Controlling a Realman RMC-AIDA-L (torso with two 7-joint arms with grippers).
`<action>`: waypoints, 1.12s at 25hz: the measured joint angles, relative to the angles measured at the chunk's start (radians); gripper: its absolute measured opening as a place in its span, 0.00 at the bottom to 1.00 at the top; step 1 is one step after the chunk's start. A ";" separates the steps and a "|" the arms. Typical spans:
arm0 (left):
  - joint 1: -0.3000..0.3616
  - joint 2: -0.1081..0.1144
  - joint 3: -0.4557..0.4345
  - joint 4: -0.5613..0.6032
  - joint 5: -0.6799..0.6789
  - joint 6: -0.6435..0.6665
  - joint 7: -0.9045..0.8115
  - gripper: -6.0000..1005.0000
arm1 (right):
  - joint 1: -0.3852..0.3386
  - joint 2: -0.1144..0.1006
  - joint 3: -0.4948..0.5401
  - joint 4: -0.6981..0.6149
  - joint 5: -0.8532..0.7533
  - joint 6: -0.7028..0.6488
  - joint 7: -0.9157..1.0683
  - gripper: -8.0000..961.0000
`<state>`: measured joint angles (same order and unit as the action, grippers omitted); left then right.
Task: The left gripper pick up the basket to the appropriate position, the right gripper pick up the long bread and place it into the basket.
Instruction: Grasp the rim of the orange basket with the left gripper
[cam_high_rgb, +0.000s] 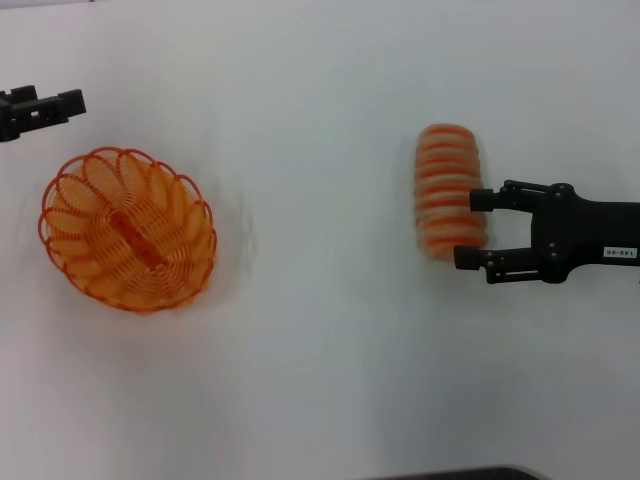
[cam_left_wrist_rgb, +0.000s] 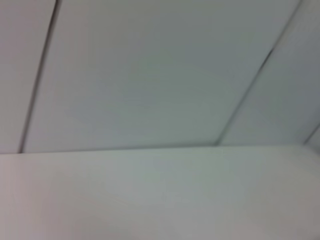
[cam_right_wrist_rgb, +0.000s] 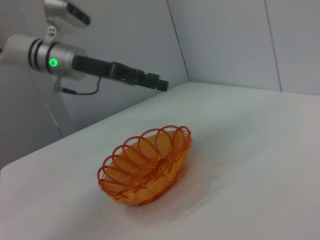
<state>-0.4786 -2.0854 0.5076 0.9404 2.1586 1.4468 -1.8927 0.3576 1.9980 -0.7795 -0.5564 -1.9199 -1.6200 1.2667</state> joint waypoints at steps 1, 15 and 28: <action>-0.004 0.000 0.026 0.022 0.018 -0.020 -0.024 0.87 | 0.002 0.000 0.000 -0.001 0.000 -0.001 0.000 0.97; -0.183 0.005 0.292 0.167 0.500 0.010 -0.169 0.87 | 0.015 0.002 0.002 -0.028 0.002 -0.024 0.017 0.97; -0.218 -0.048 0.407 0.132 0.650 -0.050 -0.190 0.87 | 0.024 0.002 0.003 -0.028 -0.001 -0.015 0.017 0.97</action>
<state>-0.6969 -2.1333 0.9147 1.0721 2.8082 1.3971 -2.0831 0.3816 2.0003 -0.7761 -0.5845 -1.9205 -1.6353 1.2840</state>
